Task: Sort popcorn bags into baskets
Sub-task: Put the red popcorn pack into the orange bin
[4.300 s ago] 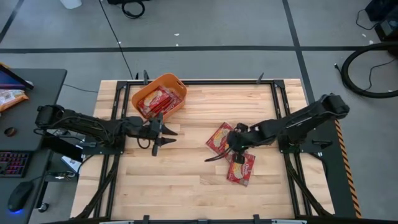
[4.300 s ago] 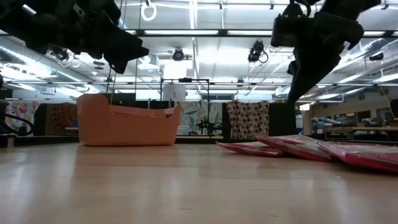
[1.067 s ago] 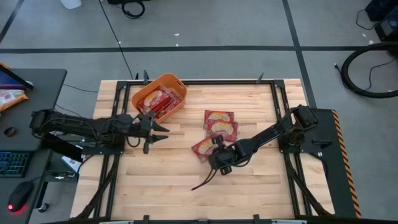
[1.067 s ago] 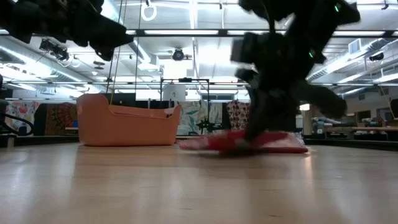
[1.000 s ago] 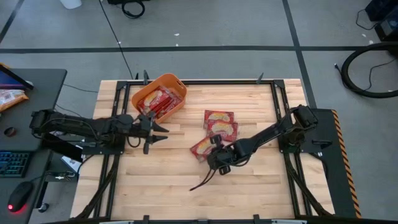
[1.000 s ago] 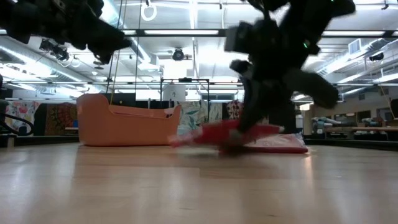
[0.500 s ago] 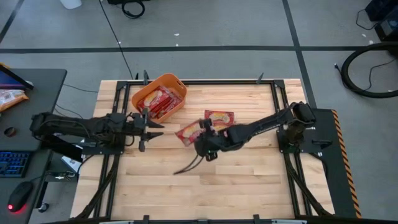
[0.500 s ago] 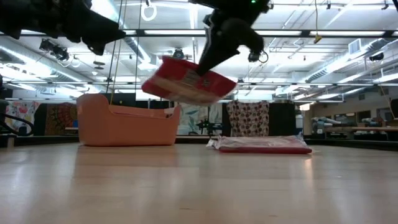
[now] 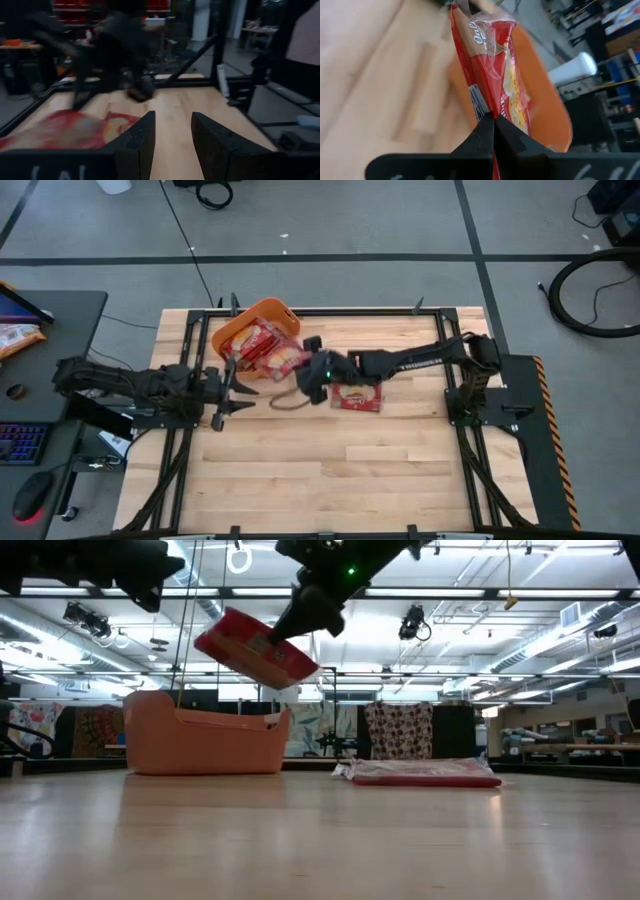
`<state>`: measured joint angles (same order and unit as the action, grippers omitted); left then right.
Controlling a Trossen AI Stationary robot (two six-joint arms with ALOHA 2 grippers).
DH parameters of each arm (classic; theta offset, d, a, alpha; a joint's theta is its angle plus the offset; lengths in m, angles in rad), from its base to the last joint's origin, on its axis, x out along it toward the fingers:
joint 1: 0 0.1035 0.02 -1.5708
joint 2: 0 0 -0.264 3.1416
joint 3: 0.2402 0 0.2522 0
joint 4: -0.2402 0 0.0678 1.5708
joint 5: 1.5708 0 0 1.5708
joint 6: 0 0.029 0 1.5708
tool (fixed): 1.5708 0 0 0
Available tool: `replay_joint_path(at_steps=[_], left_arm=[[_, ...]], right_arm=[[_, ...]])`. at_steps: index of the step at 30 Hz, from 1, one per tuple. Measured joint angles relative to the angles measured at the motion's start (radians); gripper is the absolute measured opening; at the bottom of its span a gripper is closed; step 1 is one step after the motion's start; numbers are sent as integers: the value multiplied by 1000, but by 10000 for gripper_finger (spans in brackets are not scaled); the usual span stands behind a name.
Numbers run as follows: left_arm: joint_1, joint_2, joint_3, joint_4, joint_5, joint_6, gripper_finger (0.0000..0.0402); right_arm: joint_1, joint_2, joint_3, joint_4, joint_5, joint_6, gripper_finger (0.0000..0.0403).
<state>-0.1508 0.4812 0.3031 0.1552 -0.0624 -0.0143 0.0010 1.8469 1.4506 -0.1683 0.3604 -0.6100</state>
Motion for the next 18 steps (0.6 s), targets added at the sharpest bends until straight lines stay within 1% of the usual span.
replay_joint_path(at_steps=[6,10,13,16,18], left_arm=[[-76,2,0,-3,13,-7,130],[-124,3,0,-63,93,-8,130],[-160,3,0,-91,126,-22,130],[-202,3,0,-102,130,-25,130],[-226,3,0,-92,128,-19,130]], right_arm=[[-74,0,0,115,-84,-89,4],[-105,0,0,162,-146,-105,4],[-118,0,0,195,-177,-105,4],[-124,1,0,218,-214,-109,4],[-124,21,3,265,-222,-125,4]])
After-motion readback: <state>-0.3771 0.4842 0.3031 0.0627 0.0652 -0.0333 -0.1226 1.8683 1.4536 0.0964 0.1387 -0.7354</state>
